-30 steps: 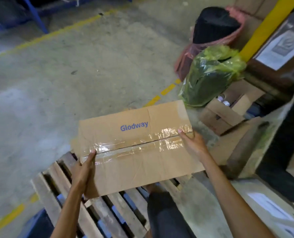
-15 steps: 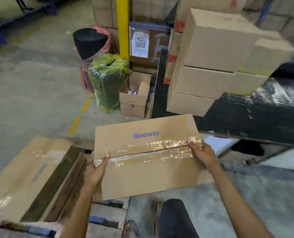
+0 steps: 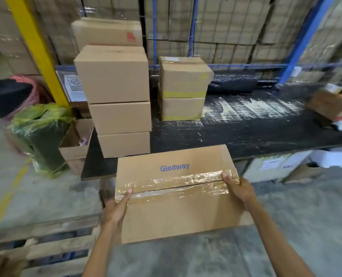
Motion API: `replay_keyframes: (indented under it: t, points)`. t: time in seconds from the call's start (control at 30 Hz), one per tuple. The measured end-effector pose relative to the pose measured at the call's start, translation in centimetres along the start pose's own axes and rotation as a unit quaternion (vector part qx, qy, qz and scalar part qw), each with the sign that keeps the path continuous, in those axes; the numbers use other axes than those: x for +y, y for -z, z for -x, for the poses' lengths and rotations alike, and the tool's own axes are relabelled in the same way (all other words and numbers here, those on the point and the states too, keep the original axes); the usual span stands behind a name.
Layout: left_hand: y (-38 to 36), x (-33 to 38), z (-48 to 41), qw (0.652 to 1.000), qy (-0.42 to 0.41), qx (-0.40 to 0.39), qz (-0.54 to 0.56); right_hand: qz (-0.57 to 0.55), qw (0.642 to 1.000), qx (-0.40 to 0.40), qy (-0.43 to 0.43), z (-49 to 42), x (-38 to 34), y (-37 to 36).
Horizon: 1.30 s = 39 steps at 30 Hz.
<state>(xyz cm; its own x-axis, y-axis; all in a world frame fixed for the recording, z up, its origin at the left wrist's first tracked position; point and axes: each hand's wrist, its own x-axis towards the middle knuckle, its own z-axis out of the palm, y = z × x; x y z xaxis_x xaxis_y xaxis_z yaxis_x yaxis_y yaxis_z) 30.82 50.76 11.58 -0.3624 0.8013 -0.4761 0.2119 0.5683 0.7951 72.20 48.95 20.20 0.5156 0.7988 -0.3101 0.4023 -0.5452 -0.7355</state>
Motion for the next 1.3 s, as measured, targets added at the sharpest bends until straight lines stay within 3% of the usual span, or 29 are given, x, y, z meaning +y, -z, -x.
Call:
replay_keyframes:
  t: [0.23, 0.47, 0.73, 1.0, 1.3]
  points:
    - [-12.8, 8.9, 4.6, 0.999, -0.04, -0.013, 0.005, -0.004, 1.0, 0.007, -0.005, -9.5, 2.6, 10.4]
    - [-22.4, 16.9, 0.3, 0.998, -0.057, -0.005, 0.008, -0.025, 1.0, 0.006, 0.0, -21.8, 0.8, 14.6]
    - [-32.2, 26.6, -12.2, 0.999, -0.033, 0.014, -0.041, -0.015, 1.0, -0.015, -0.009, -41.1, -4.3, 13.3]
    - [-38.9, 34.6, -24.3, 0.995, 0.044, 0.03, -0.089, 0.022, 0.997, -0.068, -0.035, -58.6, -10.1, 10.0]
    - [-43.1, 35.4, -30.5, 0.99, 0.117, 0.041, -0.066, 0.047, 0.992, -0.1, -0.067, -66.7, -7.7, 5.6]
